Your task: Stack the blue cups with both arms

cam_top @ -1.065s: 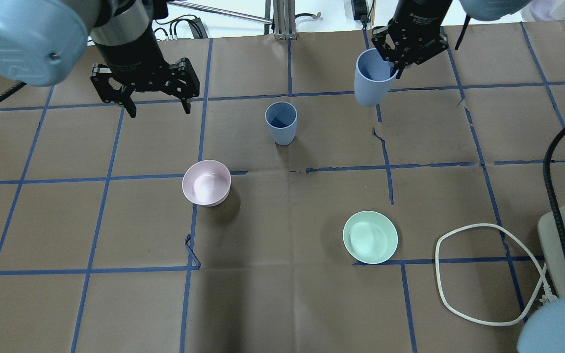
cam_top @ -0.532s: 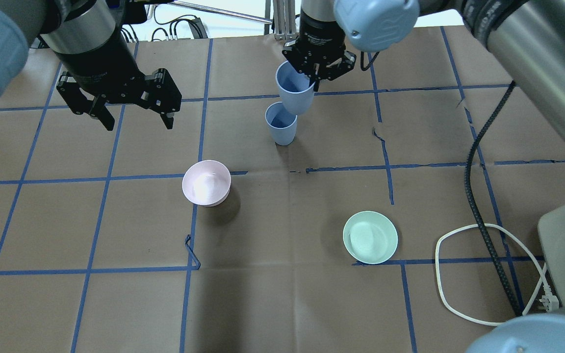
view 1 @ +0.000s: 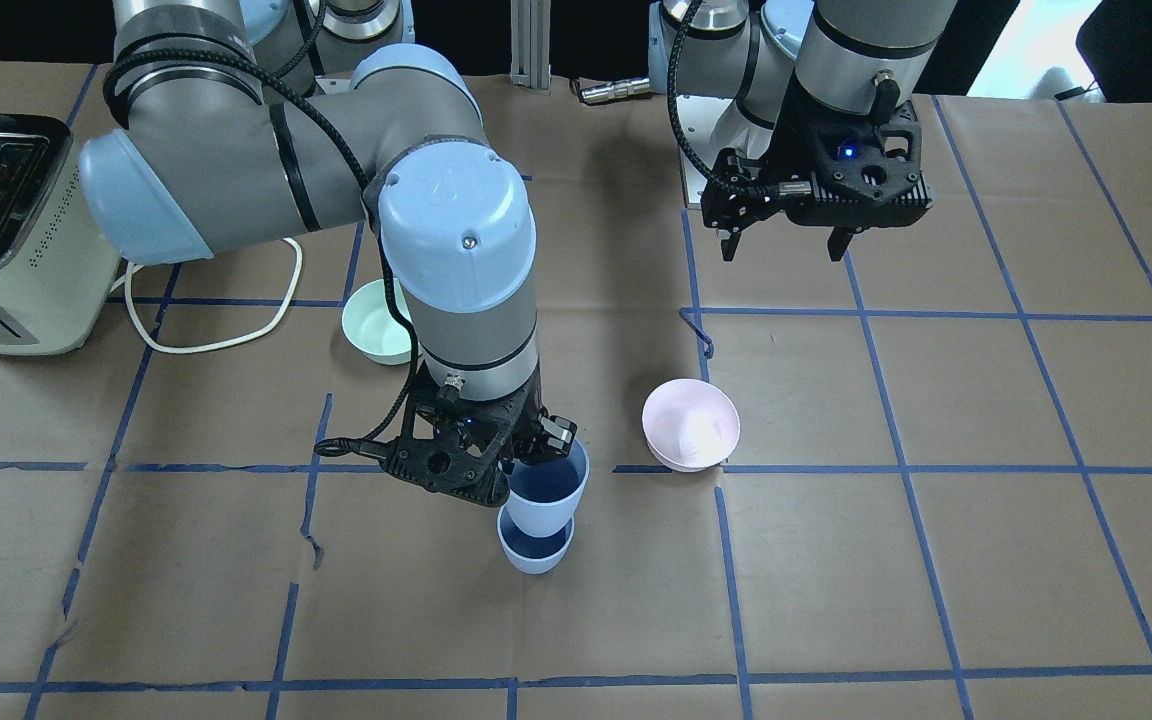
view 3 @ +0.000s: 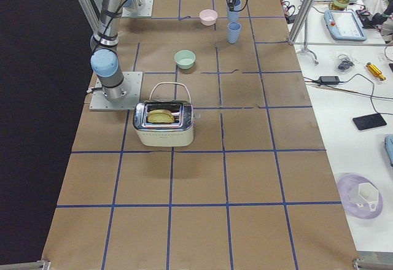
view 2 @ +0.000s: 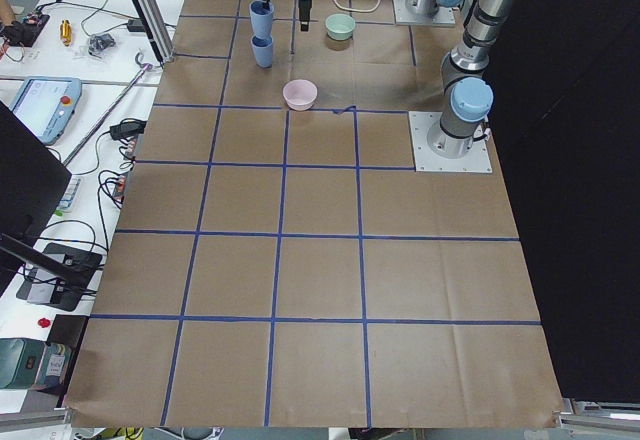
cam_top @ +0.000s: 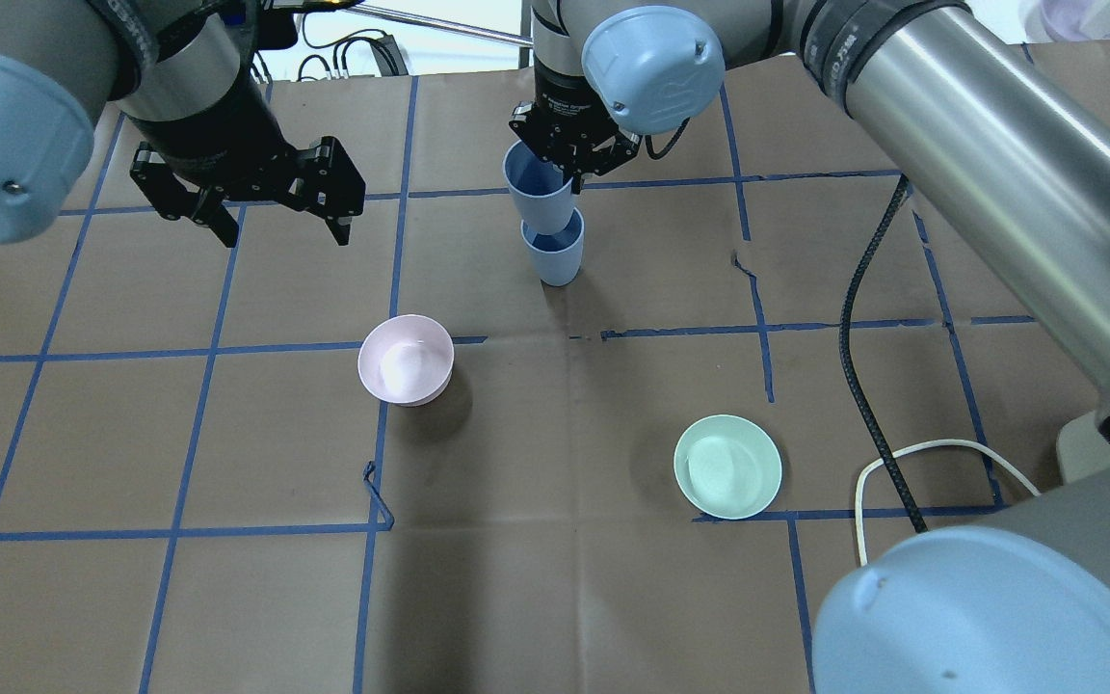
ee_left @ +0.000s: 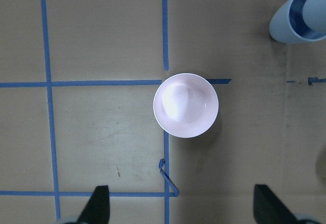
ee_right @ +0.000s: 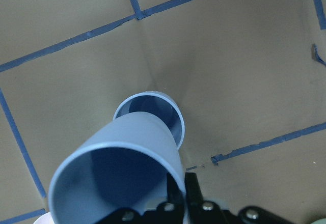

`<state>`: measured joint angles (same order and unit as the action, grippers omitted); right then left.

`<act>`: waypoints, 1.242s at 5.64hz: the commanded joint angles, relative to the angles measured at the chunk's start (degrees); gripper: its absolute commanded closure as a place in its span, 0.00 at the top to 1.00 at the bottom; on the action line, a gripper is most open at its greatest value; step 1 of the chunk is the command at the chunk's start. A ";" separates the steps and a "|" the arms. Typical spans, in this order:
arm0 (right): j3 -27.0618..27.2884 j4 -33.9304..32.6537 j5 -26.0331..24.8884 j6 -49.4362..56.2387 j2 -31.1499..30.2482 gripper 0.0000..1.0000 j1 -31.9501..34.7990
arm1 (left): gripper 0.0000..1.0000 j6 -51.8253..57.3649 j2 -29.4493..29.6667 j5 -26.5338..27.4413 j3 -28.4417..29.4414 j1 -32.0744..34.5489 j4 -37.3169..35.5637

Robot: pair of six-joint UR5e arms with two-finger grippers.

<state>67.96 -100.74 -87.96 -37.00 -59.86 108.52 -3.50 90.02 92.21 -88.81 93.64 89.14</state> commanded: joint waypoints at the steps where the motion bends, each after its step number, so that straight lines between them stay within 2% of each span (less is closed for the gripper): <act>1: 0.60 -1.56 -0.19 0.35 1.93 0.08 0.02 | 1.00 -2.11 -0.63 -1.67 -0.22 -0.38 -0.82; 2: 0.60 -1.39 -0.19 0.61 1.94 0.08 0.02 | 1.00 -1.52 -0.90 -4.99 -0.22 -1.60 -0.12; 5: 3.41 -3.91 -1.06 2.02 3.42 0.11 -0.42 | 0.99 1.29 -0.90 -4.76 -0.14 -1.53 0.42; 6: 3.32 -6.37 -1.07 2.02 3.69 0.41 -0.42 | 0.99 1.56 -1.08 -4.76 -0.22 -1.70 0.50; 7: 2.45 -6.74 -1.07 2.19 3.61 0.81 -0.68 | 0.99 0.78 -1.08 -4.93 -0.22 -1.62 0.50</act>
<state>70.95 -106.57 -88.98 -34.96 -56.32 108.03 -2.31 88.99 87.38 -89.01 92.02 89.62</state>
